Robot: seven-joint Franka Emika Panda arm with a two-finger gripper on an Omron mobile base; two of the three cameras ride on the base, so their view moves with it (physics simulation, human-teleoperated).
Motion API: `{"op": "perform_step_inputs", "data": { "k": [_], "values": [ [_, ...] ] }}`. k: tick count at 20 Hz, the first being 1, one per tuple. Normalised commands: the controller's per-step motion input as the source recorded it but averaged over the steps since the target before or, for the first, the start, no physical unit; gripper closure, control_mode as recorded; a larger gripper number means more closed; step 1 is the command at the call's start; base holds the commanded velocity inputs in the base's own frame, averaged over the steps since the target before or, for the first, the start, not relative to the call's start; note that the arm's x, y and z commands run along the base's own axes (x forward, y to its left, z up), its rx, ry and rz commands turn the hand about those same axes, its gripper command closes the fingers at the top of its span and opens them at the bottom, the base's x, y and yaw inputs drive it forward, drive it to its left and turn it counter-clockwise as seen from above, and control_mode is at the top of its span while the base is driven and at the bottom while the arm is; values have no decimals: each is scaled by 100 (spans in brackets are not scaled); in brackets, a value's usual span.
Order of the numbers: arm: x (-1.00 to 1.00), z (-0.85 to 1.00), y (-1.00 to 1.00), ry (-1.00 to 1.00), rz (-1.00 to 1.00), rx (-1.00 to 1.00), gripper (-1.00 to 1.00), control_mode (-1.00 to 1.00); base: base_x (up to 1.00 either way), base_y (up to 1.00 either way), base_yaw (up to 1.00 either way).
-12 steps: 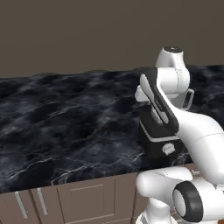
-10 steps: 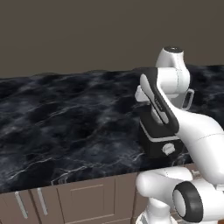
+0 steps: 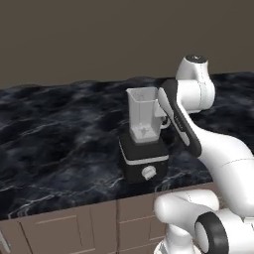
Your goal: Close the lid blender by securely placing the lid on top.
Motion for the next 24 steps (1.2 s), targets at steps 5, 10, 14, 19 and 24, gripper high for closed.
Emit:
{"op": "perform_step_inputs", "data": {
  "k": [5,10,14,19,24],
  "values": [
    [0,0,0,0,0,0,-100,100,12,-61,-3],
    [0,0,0,0,0,0,-100,100,41,-24,0],
    [0,0,0,0,0,0,-100,100,36,-5,0],
    [0,0,0,0,0,0,-100,100,22,-13,0],
    [0,0,0,0,0,0,-100,100,5,-18,0]
  ]
}}
